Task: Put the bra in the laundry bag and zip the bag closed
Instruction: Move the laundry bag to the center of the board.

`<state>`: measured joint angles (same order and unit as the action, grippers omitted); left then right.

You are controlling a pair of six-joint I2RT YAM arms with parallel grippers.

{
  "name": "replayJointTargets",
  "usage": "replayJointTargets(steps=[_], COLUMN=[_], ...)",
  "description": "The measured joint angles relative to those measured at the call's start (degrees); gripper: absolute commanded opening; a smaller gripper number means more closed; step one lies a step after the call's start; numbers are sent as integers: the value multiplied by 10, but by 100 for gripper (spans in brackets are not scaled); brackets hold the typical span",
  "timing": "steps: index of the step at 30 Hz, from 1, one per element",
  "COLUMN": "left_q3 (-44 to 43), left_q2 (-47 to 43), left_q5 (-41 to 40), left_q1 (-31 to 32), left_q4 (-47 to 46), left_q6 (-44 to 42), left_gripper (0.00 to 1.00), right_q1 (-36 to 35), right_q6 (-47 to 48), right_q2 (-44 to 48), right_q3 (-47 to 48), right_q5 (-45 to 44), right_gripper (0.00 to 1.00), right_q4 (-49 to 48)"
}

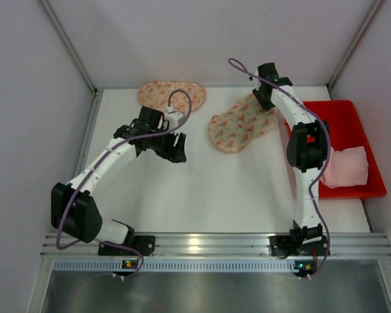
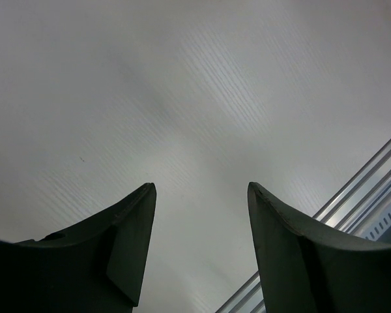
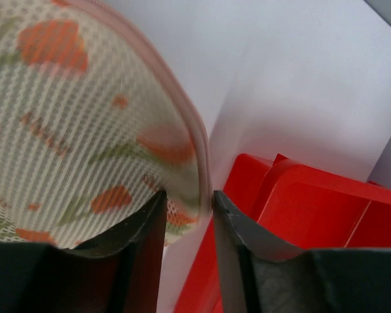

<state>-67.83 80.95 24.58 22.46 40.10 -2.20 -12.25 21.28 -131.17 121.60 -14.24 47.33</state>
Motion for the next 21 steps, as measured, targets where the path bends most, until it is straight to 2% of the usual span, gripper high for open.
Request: replayJointTargets(steps=[2, 4, 8, 11, 14, 17, 21], left_q3=[4, 6, 6, 6, 6, 6, 6], left_q2=[0, 0, 0, 0, 0, -1, -1], left_q5=[-2, -3, -4, -5, -6, -7, -7], left_q1=[0, -2, -6, -9, -14, -21, -31], left_q4=[-1, -1, -4, -7, -11, -12, -14], left_q6=[3, 6, 8, 10, 11, 20, 25], left_gripper=[64, 64, 64, 64, 64, 64, 64], right_q1=[0, 0, -3, -8, -20, -47, -97], right_q6=[-11, -13, -25, -47, -68, -79, -97], right_q2=[0, 1, 2, 17, 69, 116, 134], right_q3=[-1, -7, -12, -15, -63, -99, -120], right_q5=[-14, -17, -5, 34, 97, 146, 209], right_gripper=[86, 93, 94, 91, 91, 92, 92], right_q4=[-17, -43, -73, -72, -71, -52, -33])
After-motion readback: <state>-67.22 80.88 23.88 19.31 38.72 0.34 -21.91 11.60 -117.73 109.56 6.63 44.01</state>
